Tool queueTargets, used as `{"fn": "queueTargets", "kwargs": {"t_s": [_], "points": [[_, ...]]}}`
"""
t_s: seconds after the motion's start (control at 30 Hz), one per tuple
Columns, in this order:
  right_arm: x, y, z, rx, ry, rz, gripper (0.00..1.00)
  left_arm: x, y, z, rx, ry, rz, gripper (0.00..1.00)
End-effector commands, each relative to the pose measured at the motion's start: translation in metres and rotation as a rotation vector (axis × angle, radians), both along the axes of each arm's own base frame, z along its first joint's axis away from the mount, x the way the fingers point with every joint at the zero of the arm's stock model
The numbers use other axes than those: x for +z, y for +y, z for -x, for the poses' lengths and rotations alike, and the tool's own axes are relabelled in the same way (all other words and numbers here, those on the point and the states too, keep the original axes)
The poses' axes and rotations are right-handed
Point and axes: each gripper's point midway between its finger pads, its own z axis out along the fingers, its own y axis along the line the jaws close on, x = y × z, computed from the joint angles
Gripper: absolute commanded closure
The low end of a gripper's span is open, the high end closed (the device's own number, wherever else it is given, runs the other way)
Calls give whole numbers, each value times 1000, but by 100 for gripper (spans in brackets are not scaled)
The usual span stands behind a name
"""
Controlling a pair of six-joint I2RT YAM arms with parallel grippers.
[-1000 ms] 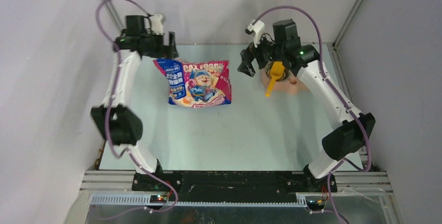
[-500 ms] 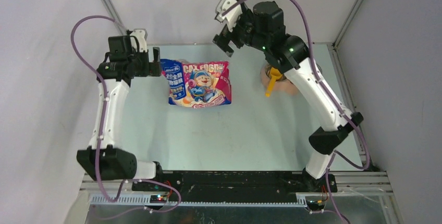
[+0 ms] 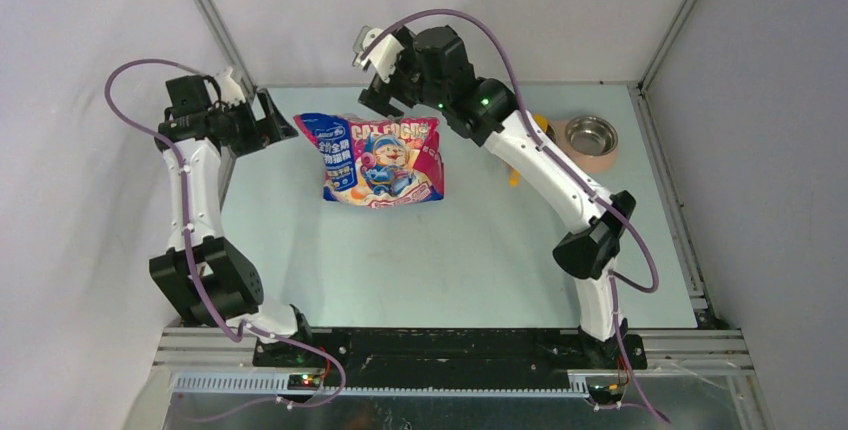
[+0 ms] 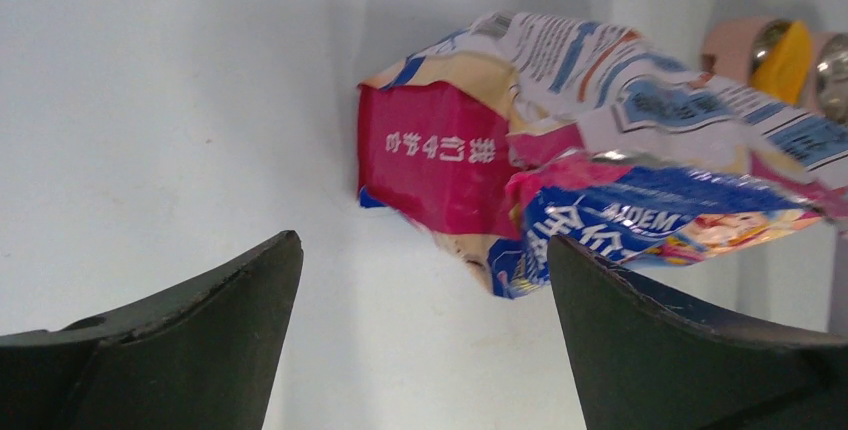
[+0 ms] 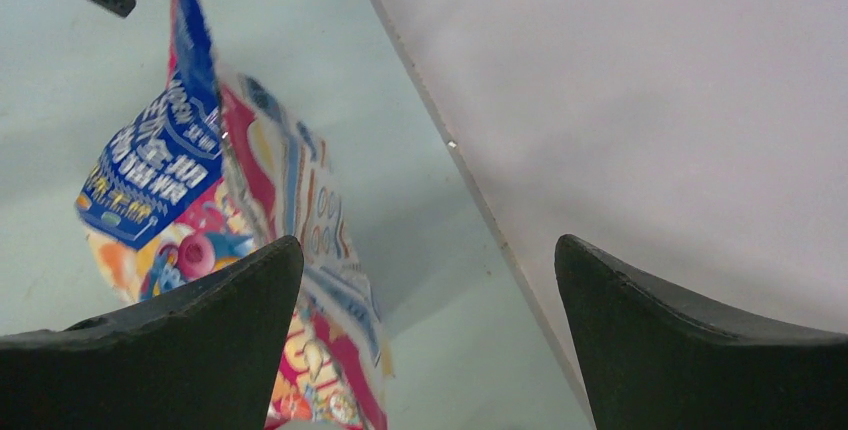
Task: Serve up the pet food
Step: Move the pet food bag to the center of the board, then open the pet food bag at the center of the board.
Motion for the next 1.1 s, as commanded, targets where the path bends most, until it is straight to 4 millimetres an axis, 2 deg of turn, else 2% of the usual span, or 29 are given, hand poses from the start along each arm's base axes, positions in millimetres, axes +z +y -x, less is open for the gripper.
{"fn": "queueTargets", "kwargs": {"t_s": [0.0, 0.17, 0.3, 0.37, 0.47, 0.6, 0.73, 0.9, 1.07], "points": [[20, 12, -19, -55, -37, -101, 0, 35, -11, -16, 40, -118, 102, 0], [-11, 28, -17, -47, 34, -74, 0, 34, -20, -24, 26, -101, 196, 0], [-23, 31, -18, -50, 72, -74, 0, 20, -30, -27, -5, -83, 271, 1], [-24, 37, -14, -25, 95, -91, 0, 20, -32, -28, -9, -93, 293, 1], [-11, 48, -6, 13, 100, -136, 1, 28, -33, -34, -3, -112, 330, 0], [2, 56, -10, -39, 42, -162, 0, 41, -32, -43, 45, -97, 391, 0], [1, 66, -8, -26, 40, -173, 0, 49, -35, -44, 88, -88, 450, 0], [-4, 71, -6, 42, 14, -147, 0, 30, -33, -35, 165, -69, 468, 0], [-6, 73, -7, 109, 37, -162, 1, 33, -42, -43, 128, -100, 559, 0]]}}
